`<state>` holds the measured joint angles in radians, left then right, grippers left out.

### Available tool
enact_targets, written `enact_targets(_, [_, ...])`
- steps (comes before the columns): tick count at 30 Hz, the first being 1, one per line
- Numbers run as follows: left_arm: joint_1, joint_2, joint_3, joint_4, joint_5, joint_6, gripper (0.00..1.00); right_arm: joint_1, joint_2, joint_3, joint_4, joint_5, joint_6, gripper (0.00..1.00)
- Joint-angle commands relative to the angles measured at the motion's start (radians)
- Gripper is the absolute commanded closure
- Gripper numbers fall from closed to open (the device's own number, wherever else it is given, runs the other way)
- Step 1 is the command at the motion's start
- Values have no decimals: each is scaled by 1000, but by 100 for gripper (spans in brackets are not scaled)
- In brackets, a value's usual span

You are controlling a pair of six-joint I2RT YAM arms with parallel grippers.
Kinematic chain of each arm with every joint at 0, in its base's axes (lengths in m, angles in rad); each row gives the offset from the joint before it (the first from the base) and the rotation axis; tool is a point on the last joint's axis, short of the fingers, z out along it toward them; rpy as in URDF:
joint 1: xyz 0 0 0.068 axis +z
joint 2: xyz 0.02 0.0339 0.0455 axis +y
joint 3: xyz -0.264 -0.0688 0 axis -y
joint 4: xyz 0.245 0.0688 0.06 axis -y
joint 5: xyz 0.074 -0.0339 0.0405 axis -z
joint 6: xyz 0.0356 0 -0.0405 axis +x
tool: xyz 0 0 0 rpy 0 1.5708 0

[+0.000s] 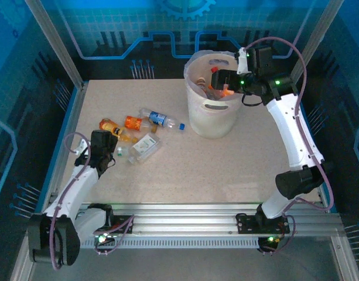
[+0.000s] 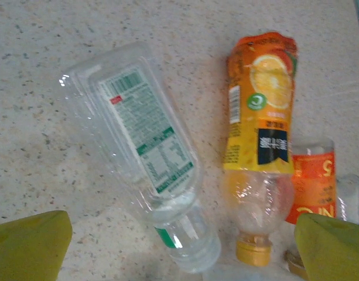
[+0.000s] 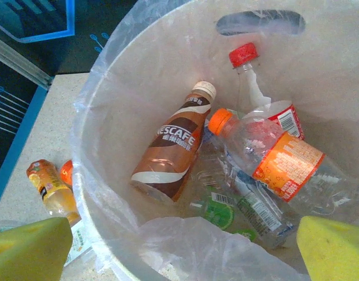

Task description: Put the plastic bottles in the bin

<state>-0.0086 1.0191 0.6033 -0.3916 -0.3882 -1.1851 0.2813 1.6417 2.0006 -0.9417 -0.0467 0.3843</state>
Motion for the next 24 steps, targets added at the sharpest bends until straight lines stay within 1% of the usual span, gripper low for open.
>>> enact_targets(1, [30,40,34,-14,17,-30,1,13,-23,-17,17,-25,-6,0])
enact_targets(6, [67,98,37,25,40,-33,1,22,-28,-29,24,-28,-6,0])
enact_targets(16, [114,213,48,91,69,-33,1,29,-30,-51,44,-27,-1,0])
enact_targets(24, [133,303,72,128,82,-35,1,38,-28,-59,45,-18,-3,0])
